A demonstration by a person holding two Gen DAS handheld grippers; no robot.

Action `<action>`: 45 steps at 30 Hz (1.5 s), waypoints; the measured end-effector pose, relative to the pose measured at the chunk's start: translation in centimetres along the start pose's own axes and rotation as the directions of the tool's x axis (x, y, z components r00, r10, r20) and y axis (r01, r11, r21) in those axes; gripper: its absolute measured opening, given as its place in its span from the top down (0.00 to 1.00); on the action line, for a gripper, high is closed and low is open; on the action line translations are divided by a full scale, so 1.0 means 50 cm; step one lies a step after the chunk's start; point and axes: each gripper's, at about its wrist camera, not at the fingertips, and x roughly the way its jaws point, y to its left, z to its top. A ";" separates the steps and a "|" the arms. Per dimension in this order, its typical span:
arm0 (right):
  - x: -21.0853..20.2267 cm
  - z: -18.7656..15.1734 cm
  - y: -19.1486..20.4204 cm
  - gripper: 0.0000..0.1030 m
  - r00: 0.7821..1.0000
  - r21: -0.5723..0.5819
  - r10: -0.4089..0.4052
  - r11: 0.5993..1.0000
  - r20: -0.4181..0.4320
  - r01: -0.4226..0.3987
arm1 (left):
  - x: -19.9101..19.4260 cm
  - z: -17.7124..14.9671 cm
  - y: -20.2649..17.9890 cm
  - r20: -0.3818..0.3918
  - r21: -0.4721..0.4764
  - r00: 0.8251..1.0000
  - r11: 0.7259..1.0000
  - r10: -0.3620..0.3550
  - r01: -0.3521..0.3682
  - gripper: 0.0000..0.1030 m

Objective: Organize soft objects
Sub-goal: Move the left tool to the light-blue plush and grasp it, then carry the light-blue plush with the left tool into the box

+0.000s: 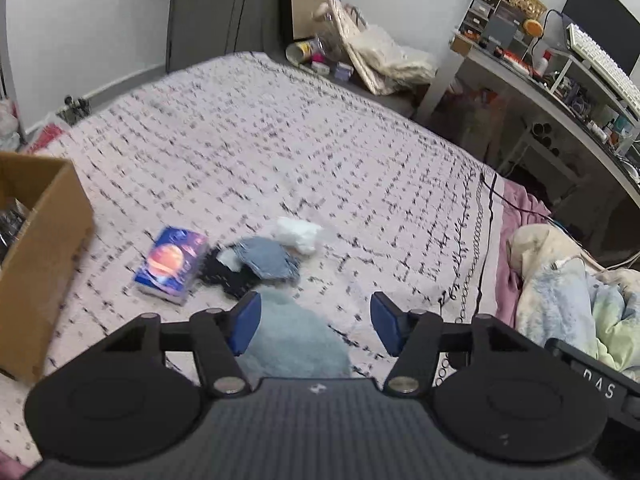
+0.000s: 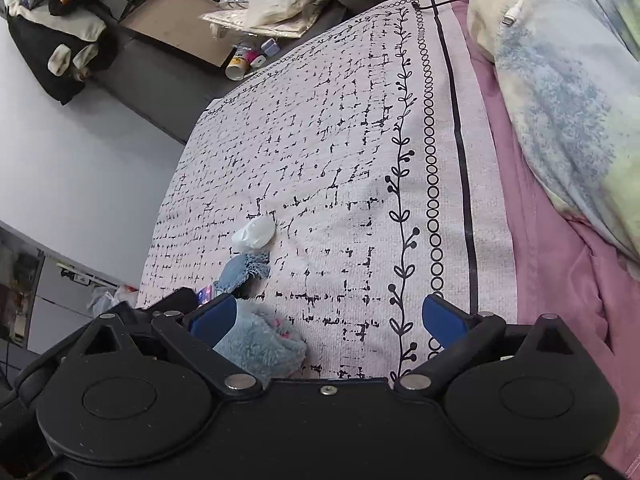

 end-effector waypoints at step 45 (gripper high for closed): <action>0.171 -0.083 0.098 0.57 0.961 0.064 0.114 0.993 -0.253 -0.100 | 0.032 -0.035 0.200 -0.138 -0.268 0.990 0.963 -0.033 -0.006 0.75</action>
